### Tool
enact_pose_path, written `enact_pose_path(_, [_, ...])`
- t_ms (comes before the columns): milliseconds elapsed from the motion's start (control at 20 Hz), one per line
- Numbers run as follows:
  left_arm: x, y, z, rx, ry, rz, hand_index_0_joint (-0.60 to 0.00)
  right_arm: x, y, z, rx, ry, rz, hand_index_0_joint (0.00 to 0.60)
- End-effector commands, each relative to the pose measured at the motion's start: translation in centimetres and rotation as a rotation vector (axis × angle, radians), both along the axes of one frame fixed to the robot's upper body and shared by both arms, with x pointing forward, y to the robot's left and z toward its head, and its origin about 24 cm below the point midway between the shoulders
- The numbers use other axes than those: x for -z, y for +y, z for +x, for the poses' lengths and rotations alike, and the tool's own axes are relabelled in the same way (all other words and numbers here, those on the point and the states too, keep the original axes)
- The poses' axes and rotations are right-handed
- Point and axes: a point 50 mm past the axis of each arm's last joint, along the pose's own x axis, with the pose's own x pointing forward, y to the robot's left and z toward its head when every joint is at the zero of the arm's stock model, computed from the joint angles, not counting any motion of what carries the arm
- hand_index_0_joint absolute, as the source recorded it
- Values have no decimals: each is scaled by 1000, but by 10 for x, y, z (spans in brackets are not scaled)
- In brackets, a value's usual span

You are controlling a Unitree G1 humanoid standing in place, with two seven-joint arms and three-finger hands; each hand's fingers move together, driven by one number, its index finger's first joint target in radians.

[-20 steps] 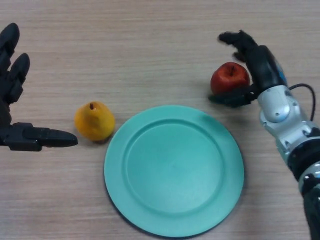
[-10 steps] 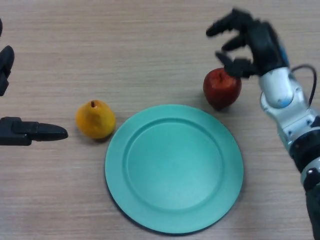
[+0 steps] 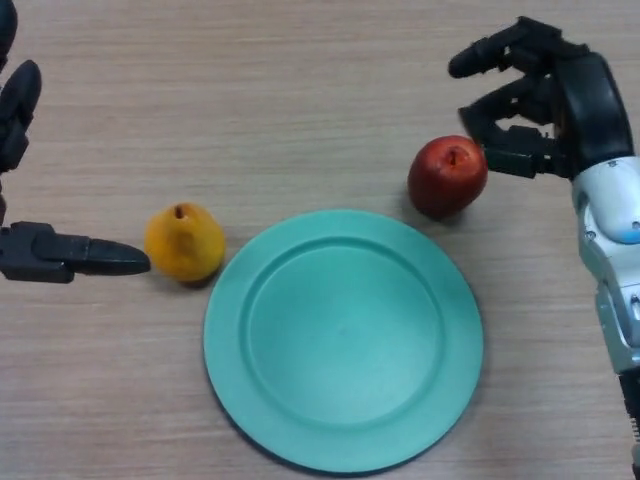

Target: Pick up the red apple and place it on the plate

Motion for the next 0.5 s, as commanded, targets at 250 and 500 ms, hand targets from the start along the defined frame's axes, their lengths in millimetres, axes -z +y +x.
enact_pose_path(250, [-49, -7, -16, 36, -243, 45, 0, -33, -24, -36, -143, -146, 146, 0])
enact_pose_path(500, [-44, -14, -13, 83, -275, 46, 0, -30, -30, -32, -144, -139, 151, 0])
